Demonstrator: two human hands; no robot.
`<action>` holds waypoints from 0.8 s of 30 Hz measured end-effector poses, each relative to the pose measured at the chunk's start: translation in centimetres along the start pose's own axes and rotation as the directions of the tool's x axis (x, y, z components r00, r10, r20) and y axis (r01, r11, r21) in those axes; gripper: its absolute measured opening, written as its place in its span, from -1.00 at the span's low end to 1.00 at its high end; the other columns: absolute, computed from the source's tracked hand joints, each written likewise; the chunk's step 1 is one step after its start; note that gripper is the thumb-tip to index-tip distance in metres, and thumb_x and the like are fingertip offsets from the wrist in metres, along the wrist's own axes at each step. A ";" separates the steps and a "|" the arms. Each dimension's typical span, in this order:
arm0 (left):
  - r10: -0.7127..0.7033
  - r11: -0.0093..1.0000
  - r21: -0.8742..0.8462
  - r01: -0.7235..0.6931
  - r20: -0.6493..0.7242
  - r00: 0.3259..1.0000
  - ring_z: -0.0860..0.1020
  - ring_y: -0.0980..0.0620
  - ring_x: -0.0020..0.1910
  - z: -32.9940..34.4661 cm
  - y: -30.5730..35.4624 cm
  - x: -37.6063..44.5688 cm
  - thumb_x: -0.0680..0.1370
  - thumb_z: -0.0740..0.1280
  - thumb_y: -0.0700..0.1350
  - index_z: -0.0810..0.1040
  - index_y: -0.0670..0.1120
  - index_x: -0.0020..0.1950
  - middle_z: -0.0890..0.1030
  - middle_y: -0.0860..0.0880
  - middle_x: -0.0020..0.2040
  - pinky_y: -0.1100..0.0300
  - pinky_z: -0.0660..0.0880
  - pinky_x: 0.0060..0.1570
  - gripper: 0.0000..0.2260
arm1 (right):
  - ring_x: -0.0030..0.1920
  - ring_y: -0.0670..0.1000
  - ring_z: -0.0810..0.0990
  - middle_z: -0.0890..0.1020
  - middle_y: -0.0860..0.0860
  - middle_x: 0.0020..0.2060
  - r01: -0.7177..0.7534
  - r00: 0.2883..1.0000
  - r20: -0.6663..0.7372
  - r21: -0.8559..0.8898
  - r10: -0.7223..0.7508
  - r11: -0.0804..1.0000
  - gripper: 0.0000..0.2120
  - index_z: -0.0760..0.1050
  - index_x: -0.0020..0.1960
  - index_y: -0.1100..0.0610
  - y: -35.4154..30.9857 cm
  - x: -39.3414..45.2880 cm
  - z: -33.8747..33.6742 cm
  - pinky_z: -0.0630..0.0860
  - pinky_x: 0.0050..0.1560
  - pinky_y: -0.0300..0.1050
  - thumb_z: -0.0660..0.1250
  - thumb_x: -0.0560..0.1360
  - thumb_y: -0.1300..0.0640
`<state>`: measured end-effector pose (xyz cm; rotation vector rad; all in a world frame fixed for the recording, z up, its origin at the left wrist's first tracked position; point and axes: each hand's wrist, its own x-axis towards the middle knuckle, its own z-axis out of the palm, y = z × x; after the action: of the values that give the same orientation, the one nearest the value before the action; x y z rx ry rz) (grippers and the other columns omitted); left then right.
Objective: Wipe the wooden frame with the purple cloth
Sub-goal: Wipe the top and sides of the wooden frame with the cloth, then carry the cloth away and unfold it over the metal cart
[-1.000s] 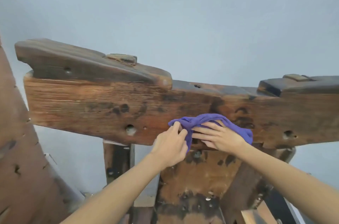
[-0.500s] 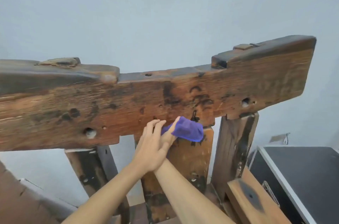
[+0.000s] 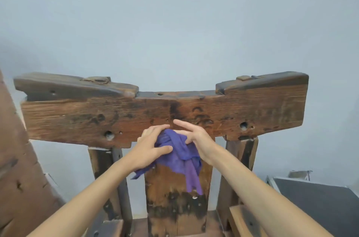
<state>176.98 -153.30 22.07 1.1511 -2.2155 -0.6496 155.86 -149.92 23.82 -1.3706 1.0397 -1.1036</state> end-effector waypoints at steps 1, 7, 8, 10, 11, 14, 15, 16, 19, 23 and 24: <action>0.040 0.994 -0.103 -0.034 0.064 0.997 0.40 0.15 0.38 0.5 1.0 -0.6 0.46 0.39 0.10 0.38 0.16 0.45 0.47 0.15 0.38 0.04 0.35 0.44 -0.44 | 0.31 0.18 0.62 0.65 0.18 0.29 -0.017 1.000 0.025 -0.023 0.018 1.000 -0.27 0.48 0.45 0.04 -0.7 -1.3 -0.7 0.50 0.39 0.16 0.04 0.40 0.52; 0.245 0.956 -0.207 -0.208 0.168 0.955 0.68 0.07 -0.05 7.0 7.5 -1.6 0.52 0.50 0.09 0.67 0.00 0.07 0.73 0.01 -0.05 0.09 0.58 -0.01 -0.78 | 0.26 -0.01 0.66 0.74 0.01 0.17 0.049 0.996 0.089 -0.464 -0.009 0.885 -0.39 0.54 0.38 -0.02 -5.1 -10.4 -7.4 0.57 0.26 -0.07 0.16 0.43 0.40; 0.263 0.942 -0.261 -0.210 0.189 0.946 0.67 0.10 -0.14 7.9 8.7 -1.6 0.53 0.49 0.09 0.67 -0.03 0.02 0.73 0.00 -0.13 0.15 0.56 -0.12 -0.79 | 0.23 -0.08 0.67 0.74 -0.02 0.16 0.057 0.998 0.063 -0.515 -0.029 0.855 -0.41 0.56 0.36 -0.03 -5.1 -11.7 -8.5 0.57 0.21 -0.16 0.15 0.46 0.42; 0.294 0.913 -0.348 -0.211 0.204 0.934 0.59 0.21 -0.19 9.2 10.9 -1.6 0.55 0.49 0.05 0.68 0.02 -0.03 0.69 0.09 -0.18 0.25 0.48 -0.19 -0.88 | 0.14 -0.21 0.67 0.74 -0.07 0.14 0.041 0.998 -0.004 -0.610 -0.055 0.791 -0.45 0.59 0.32 -0.03 -5.1 -14.4 -10.8 0.54 0.09 -0.33 0.14 0.52 0.42; 0.301 0.900 -0.383 -0.206 0.205 0.931 0.56 0.22 -0.19 9.8 11.9 -1.5 0.57 0.47 0.04 0.68 0.03 -0.06 0.66 0.12 -0.19 0.25 0.46 -0.18 -0.90 | 0.10 -0.27 0.66 0.74 -0.07 0.13 0.023 0.998 -0.032 -0.659 -0.058 0.752 -0.49 0.60 0.32 -0.01 -5.1 -15.9 -11.9 0.52 0.05 -0.38 0.15 0.55 0.41; 0.312 0.885 -0.408 -0.225 0.159 0.937 0.53 0.13 -0.26 11.6 14.8 -1.1 0.61 0.41 0.05 0.58 -0.13 -0.17 0.57 0.01 -0.28 0.18 0.40 -0.21 -0.72 | 0.02 -0.27 0.64 0.72 -0.12 0.05 -0.020 0.996 -0.068 -0.763 -0.049 0.646 -0.67 0.65 0.21 0.04 -4.3 -20.1 -14.8 0.53 0.09 -0.30 0.18 0.64 0.29; 0.330 0.883 -0.397 -0.250 0.148 0.932 0.52 0.13 -0.27 12.1 15.8 -0.9 0.62 0.38 0.04 0.56 -0.15 -0.17 0.56 -0.01 -0.28 0.19 0.40 -0.21 -0.71 | -0.05 -0.25 0.62 0.70 -0.17 -0.04 -0.032 0.996 -0.074 -0.777 -0.041 0.629 -0.72 0.66 0.10 0.03 -4.0 -21.3 -15.5 0.53 0.09 -0.19 0.18 0.68 0.23; 0.364 0.875 -0.394 -0.282 0.150 0.919 0.53 0.14 -0.28 13.1 17.5 -0.9 0.63 0.36 0.02 0.56 -0.12 -0.16 0.57 0.05 -0.28 0.23 0.40 -0.22 -0.73 | -0.13 -0.22 0.58 0.66 -0.20 -0.13 -0.046 0.996 -0.088 -0.777 -0.036 0.628 -0.73 0.63 -0.02 -0.01 -3.7 -23.2 -16.4 0.51 0.05 -0.09 0.19 0.71 0.14; 0.437 0.858 -0.352 -0.374 0.120 0.891 0.55 0.09 -0.26 15.6 21.8 -0.8 0.65 0.33 0.01 0.58 -0.10 -0.12 0.61 0.01 -0.23 0.14 0.44 -0.20 -0.76 | -0.02 -0.24 0.58 0.65 -0.27 -0.03 -0.080 0.994 -0.108 -0.710 0.004 0.699 -0.85 0.59 0.03 -0.28 -2.4 -27.8 -18.3 0.50 0.09 -0.20 0.24 0.66 -0.19; 0.493 0.840 -0.306 -0.448 0.087 0.866 0.38 0.14 -0.41 20.2 28.0 -0.9 0.61 0.35 0.07 0.51 -0.07 -0.32 0.49 0.05 -0.42 0.16 0.34 -0.32 -0.65 | 0.33 -0.20 0.44 0.49 -0.11 0.28 -0.176 0.962 -0.271 -0.705 -0.031 0.686 -0.43 0.33 0.37 -0.50 0.7 -33.7 -20.9 0.39 0.36 -0.18 0.36 0.39 -0.50; 0.517 0.835 -0.284 -0.472 0.108 0.849 0.34 0.14 -0.44 21.6 29.6 -1.0 0.60 0.36 0.09 0.48 -0.09 -0.36 0.44 0.03 -0.46 0.20 0.29 -0.37 -0.61 | 0.33 -0.19 0.42 0.48 -0.10 0.24 -0.196 0.951 -0.307 -0.696 -0.039 0.691 -0.42 0.35 0.36 -0.47 1.8 -35.0 -21.4 0.39 0.36 -0.15 0.38 0.38 -0.49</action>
<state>146.15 -133.77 24.93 0.3665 -2.3633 -0.7950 127.85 -120.06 20.13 -1.7702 1.8881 -0.8689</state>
